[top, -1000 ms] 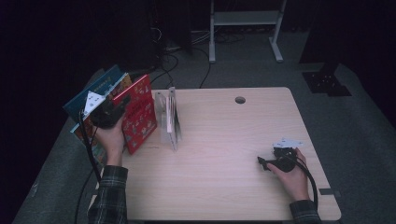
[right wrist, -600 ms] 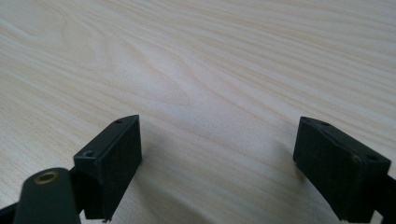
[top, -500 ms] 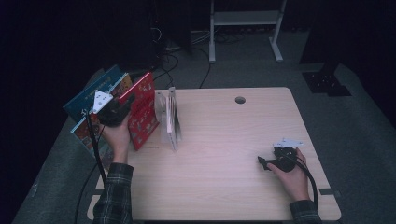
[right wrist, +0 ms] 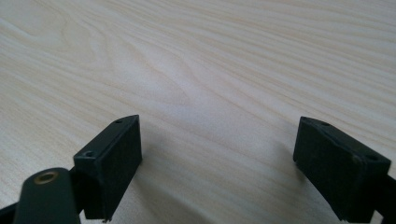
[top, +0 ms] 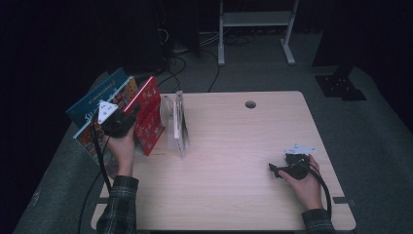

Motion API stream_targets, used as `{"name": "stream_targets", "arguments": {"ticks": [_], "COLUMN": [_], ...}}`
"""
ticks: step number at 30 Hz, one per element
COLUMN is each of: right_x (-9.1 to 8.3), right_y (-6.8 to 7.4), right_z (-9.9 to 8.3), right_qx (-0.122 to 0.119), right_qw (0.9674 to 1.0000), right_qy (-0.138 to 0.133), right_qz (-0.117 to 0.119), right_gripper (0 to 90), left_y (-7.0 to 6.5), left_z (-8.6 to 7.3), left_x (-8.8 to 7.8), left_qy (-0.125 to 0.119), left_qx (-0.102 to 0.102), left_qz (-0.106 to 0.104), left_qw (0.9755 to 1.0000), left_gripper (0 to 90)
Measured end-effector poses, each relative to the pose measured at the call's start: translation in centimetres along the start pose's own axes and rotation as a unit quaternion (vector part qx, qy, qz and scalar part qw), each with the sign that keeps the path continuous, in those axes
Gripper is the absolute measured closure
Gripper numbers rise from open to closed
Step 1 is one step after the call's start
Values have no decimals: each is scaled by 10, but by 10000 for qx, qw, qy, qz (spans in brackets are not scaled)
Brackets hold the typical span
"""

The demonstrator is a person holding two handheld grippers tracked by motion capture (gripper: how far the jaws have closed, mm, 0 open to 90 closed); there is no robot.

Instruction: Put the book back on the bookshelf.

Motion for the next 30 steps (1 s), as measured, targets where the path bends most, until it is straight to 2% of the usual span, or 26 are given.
{"name": "stream_targets", "arguments": {"ticks": [4, 9, 13, 22, 28, 30], "right_x": [0, 0, 0, 0, 0, 0], "right_y": [0, 0, 0, 0, 0, 0], "right_z": [0, 0, 0, 0, 0, 0], "right_qx": [-1, 7, 9, 11, 9, 8], "right_qw": [10000, 10000, 10000, 10000, 10000, 10000], "right_qy": [4, 6, 5, 4, 5, 5], "right_qz": [1, -1, -6, -6, -6, -5], "right_gripper": [142, 142, 142, 142, 141, 141], "left_y": [0, -1, -3, -11, -20, -23], "left_z": [0, 2, 3, 2, -1, -4], "left_x": [-1, -9, -16, -37, -54, -58], "left_qy": [45, 111, 193, 289, 317, 415], "left_qx": [-25, 123, 168, 109, 75, 57], "left_qz": [4, 126, 157, 212, 159, 140], "left_qw": [10000, 9998, 9995, 9993, 9993, 9990], "left_gripper": [707, 587, 460, 155, 61, 25]}}
Point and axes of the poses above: each handheld gripper's, and its own axes: x roughly forward along the jaws, z roughly out of its top, y roughly to its left, the point moved 7 cm from there along x, roughly forward along the jaws, and after that the axes turned 6 degrees about -z, right-handed, at the moved point
